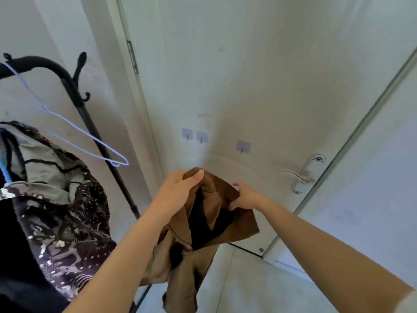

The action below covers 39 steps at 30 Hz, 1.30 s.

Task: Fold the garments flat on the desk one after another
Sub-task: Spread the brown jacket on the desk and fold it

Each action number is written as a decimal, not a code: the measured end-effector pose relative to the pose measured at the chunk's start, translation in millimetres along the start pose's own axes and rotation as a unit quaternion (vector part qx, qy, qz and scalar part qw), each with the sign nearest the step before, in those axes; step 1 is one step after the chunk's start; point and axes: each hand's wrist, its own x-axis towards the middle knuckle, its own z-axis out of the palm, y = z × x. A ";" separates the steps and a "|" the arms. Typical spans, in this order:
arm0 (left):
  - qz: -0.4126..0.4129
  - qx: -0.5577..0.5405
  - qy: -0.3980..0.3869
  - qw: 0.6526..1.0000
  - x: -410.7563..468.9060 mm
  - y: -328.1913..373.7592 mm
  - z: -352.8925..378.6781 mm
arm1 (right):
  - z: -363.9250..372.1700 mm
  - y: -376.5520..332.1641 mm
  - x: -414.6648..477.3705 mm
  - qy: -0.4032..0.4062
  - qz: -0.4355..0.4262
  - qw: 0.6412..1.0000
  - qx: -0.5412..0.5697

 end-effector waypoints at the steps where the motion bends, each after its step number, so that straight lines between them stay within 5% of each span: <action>1: 0.006 0.008 -0.014 1.000 -2.9 1.7 9.7 | 2.3 22.2 -9.5 0.017 0.029 0.999 0.007; 8: 0.061 0.060 -0.075 0.993 -31.6 10.6 102.7 | 9.9 170.7 -105.6 0.076 0.124 0.985 0.097; 15: 0.146 0.134 -0.098 0.975 -85.8 4.2 221.3 | -1.2 293.7 -270.7 0.150 0.203 0.924 0.287; 21: 0.139 0.116 -0.183 0.966 -145.9 7.5 330.0 | -0.6 379.7 -425.7 0.324 0.210 0.876 0.288; 29: 0.227 -0.022 -0.289 0.930 -253.4 71.8 481.5 | -13.7 443.4 -592.6 0.623 0.215 0.711 0.246; 39: 0.324 -0.177 -0.422 0.828 -338.3 204.8 661.7 | -114.0 502.2 -749.4 0.782 0.188 0.567 0.178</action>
